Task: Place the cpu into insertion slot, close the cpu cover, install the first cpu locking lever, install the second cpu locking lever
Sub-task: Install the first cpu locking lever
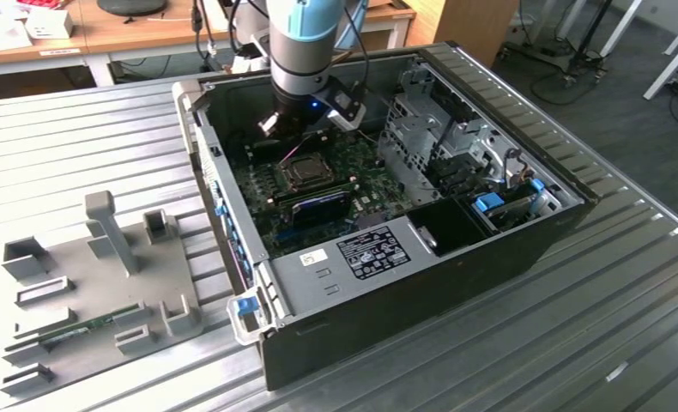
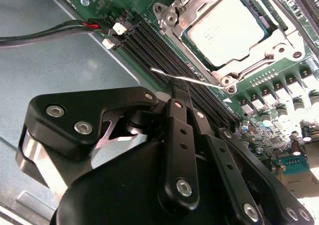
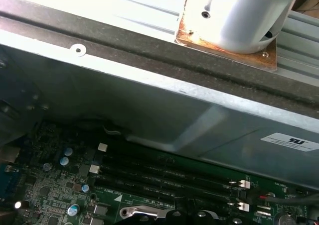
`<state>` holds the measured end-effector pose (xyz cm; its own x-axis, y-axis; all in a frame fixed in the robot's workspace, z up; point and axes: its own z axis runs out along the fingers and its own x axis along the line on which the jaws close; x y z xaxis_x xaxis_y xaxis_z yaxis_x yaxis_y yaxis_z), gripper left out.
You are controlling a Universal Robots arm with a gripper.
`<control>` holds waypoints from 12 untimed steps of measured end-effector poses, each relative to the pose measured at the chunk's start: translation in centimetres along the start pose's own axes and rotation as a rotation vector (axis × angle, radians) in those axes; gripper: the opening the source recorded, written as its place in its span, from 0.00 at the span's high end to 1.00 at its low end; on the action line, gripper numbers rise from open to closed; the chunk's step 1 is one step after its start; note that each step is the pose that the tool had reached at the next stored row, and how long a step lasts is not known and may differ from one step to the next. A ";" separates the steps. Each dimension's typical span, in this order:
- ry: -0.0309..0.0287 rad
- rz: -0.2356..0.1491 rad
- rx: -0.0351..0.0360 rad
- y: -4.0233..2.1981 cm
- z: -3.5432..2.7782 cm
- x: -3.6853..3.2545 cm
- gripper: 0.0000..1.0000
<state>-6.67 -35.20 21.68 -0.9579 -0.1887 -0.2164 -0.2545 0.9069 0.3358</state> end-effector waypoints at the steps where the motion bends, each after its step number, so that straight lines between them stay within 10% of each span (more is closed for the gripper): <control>1: 0.0000 0.000 0.0001 0.00 0.00 -0.01 0.90; 12: -0.0019 0.005 0.0011 -0.03 0.03 -0.11 0.90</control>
<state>-6.55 -35.20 21.67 -0.9588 -0.1837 -0.2165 -0.2498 0.9082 0.3358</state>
